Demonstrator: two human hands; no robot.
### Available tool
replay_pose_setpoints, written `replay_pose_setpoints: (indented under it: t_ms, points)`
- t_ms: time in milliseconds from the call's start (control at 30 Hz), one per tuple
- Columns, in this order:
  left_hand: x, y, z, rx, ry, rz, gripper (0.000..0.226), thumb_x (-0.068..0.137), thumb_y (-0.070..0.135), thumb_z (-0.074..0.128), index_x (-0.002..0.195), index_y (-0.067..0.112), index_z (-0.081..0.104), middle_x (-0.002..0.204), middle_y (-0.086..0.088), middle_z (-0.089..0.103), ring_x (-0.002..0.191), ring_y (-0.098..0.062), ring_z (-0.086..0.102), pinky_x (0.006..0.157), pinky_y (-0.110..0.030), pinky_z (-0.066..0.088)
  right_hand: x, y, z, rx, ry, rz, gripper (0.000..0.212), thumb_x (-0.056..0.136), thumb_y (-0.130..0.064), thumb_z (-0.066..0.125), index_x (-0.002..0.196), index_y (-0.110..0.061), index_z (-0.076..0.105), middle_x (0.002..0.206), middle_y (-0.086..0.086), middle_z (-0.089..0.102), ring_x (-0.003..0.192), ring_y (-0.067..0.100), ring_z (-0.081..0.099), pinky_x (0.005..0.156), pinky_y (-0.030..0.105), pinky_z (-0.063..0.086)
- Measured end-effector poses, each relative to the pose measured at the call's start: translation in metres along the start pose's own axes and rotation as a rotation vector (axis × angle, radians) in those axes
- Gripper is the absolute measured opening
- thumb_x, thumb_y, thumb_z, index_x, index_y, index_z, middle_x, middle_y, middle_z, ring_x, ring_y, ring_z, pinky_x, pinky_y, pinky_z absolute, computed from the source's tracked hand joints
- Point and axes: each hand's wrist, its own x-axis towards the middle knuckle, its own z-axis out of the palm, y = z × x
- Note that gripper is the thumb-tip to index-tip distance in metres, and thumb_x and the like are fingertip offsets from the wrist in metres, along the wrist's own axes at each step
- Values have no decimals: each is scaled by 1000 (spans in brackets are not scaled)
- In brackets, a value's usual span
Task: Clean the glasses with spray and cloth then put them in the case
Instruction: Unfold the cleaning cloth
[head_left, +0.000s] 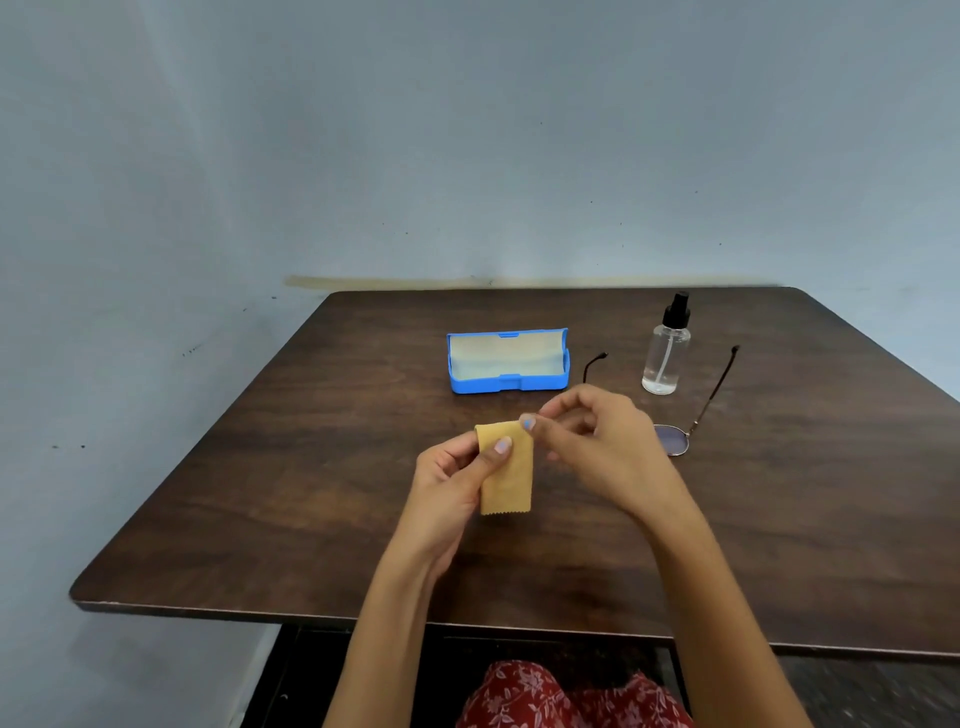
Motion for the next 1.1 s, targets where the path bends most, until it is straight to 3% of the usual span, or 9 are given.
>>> replay_pose_setpoints:
  t_ms: [100, 200, 367, 467, 567, 733, 933, 1100]
  points:
    - [0, -1, 0, -5, 15, 27, 27, 71, 22, 68, 96, 14, 73, 97, -10, 74, 92, -19, 69, 74, -29, 58, 1, 6, 3, 153, -158, 29, 26, 75, -28, 77, 93, -22, 60, 75, -1, 72, 76, 14, 66, 77, 44, 57]
    - [2, -1, -1, 8, 32, 24, 26, 69, 23, 70, 93, 15, 73, 94, -9, 74, 88, -18, 70, 68, -25, 57, 1, 10, 6, 229, -114, -3, 24, 76, -14, 76, 92, -20, 60, 80, 3, 71, 77, 14, 66, 79, 45, 56]
    - [3, -1, -2, 120, 104, 7, 27, 67, 34, 71, 88, 18, 76, 94, -5, 75, 96, -20, 68, 90, -36, 53, 0, 14, 12, 372, -40, -42, 18, 77, -7, 74, 87, -18, 63, 71, -3, 69, 72, 7, 63, 65, 19, 52]
    - [7, -3, -6, 152, 190, 13, 16, 71, 28, 74, 84, 21, 76, 111, 0, 69, 104, -10, 62, 90, -27, 48, 1, 16, 16, 434, -8, -42, 18, 77, -5, 73, 86, -18, 64, 69, -5, 69, 70, 1, 64, 59, 9, 46]
    - [8, -3, -7, 111, 168, 61, 18, 68, 27, 74, 83, 18, 77, 119, 4, 64, 111, -7, 58, 89, -24, 46, 2, 19, 19, 491, -5, -35, 18, 77, -4, 73, 86, -17, 65, 74, -2, 70, 73, 3, 65, 62, 12, 49]
    - [6, -4, -5, 43, 127, 91, 30, 59, 37, 75, 82, 19, 78, 92, -6, 75, 93, -18, 68, 91, -36, 51, 4, 23, 23, 544, 12, -66, 15, 79, -7, 72, 86, -17, 63, 74, 0, 69, 74, 4, 64, 64, 13, 50]
    - [7, -7, -1, 33, 167, 64, 36, 56, 36, 76, 86, 15, 77, 92, -8, 75, 92, -22, 68, 90, -44, 51, 7, 27, 25, 456, 12, -94, 15, 85, -9, 65, 91, -19, 55, 85, 3, 64, 82, 8, 61, 71, 19, 50]
    - [9, -9, 0, 3, 215, 54, 39, 57, 31, 78, 91, 12, 75, 93, -8, 74, 94, -23, 68, 84, -41, 55, 7, 27, 25, 426, -11, -107, 17, 88, -8, 62, 93, -22, 53, 86, 2, 64, 81, 5, 60, 67, 13, 49]
